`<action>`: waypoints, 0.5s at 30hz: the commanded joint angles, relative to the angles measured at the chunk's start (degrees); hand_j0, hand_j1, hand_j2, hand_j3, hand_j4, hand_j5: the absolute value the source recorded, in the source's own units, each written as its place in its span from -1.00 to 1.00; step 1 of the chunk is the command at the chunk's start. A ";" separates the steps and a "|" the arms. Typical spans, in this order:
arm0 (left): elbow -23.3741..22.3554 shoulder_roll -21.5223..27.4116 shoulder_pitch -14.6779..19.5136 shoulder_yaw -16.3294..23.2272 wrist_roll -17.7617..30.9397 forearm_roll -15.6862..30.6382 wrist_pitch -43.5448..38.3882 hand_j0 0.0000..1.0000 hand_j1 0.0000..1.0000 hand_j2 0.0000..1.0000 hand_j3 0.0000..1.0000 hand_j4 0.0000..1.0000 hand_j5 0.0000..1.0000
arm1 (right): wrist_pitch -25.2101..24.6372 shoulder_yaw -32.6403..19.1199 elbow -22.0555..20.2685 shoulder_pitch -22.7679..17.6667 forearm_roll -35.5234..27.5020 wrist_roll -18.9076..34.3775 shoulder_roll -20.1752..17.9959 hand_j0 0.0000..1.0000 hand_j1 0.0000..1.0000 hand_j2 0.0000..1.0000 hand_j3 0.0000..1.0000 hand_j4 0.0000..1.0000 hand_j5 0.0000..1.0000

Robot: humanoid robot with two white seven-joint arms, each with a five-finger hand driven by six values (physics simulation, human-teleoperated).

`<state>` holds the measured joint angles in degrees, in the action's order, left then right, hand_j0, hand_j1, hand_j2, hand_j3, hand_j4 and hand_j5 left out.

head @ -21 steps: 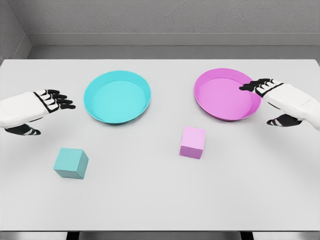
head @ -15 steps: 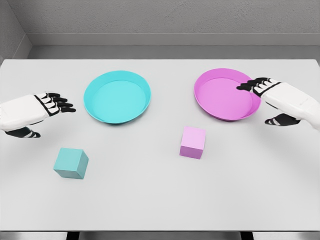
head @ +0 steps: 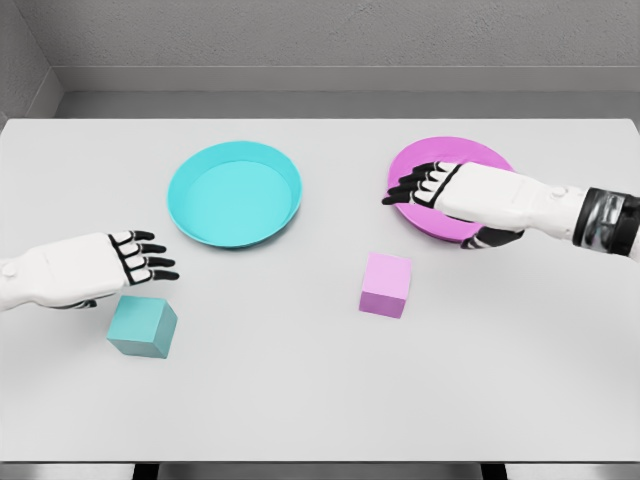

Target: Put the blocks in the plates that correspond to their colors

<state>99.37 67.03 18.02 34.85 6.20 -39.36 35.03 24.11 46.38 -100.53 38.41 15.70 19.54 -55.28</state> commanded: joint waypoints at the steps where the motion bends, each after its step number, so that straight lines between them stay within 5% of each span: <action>1: 0.56 0.20 -0.09 -0.04 0.04 -1.07 -0.03 1.00 1.00 1.00 1.00 1.00 1.00 | 3.05 2.31 -0.01 0.00 -0.15 0.32 1.05 1.00 1.00 1.00 1.00 1.00 1.00; 15: 1.79 -0.94 -1.58 -0.04 1.09 -3.18 -0.03 1.00 1.00 1.00 1.00 1.00 1.00 | 1.03 8.73 0.07 2.55 0.12 3.66 3.43 1.00 1.00 1.00 1.00 1.00 1.00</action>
<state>101.12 66.26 16.44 34.83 7.32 -42.79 35.03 25.98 54.33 -100.42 40.96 15.99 23.19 -51.92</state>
